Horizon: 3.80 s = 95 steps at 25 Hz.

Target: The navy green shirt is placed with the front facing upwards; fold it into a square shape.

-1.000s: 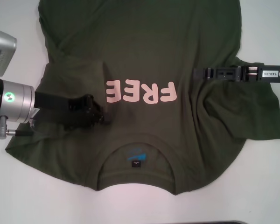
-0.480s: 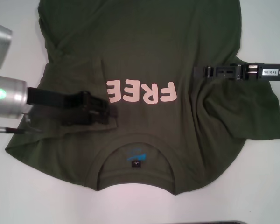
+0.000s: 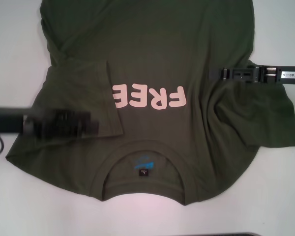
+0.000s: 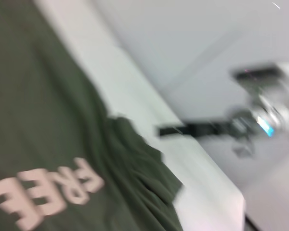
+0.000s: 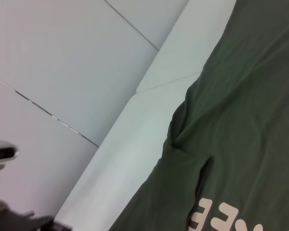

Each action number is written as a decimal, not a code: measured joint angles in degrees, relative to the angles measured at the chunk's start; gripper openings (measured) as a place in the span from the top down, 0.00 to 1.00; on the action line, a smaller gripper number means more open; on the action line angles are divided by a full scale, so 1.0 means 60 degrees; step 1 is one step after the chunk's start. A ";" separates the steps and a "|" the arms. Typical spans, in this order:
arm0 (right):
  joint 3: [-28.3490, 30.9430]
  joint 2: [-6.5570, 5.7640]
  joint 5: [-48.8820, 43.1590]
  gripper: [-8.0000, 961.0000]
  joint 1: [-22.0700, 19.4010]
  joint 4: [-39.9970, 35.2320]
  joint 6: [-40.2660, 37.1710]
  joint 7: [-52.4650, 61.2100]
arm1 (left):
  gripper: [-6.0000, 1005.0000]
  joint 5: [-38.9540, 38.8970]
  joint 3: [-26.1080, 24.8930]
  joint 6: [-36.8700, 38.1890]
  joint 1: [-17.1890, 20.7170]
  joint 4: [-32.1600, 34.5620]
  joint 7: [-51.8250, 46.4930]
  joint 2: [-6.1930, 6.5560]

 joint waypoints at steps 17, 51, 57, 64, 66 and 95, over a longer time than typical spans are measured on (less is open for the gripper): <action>-0.0069 -0.0874 -0.1789 0.05 -0.0432 -0.0503 -0.0825 0.1362 | 0.36 -0.0047 -0.0610 -0.0239 0.1494 0.0518 0.3754 -0.0497; 0.1624 -0.1322 -0.4128 0.05 -0.0584 -0.1963 -0.0653 0.4609 | 0.37 -0.0285 -0.1415 -0.0306 0.1270 0.0688 0.3726 -0.0696; 0.1634 -0.1283 -0.4132 0.05 -0.0509 -0.1572 -0.0273 0.4613 | 0.37 -0.0293 -0.1429 -0.0307 0.1273 0.0693 0.3724 -0.0695; 0.1613 -0.1280 -0.4132 0.06 -0.0378 -0.1306 0.0000 0.4734 | 0.37 -0.0300 -0.1428 -0.0321 0.1273 0.0693 0.3714 -0.0692; 0.1621 -0.1280 -0.4132 0.06 -0.0351 -0.1292 0.0031 0.4737 | 0.37 -0.0299 -0.1426 -0.0322 0.1273 0.0693 0.3713 -0.0692; 0.1473 -0.1236 -0.4131 0.17 -0.0253 -0.0904 0.0543 0.4751 | 0.37 -0.0299 -0.1530 -0.0348 0.1328 0.0693 0.3728 -0.0707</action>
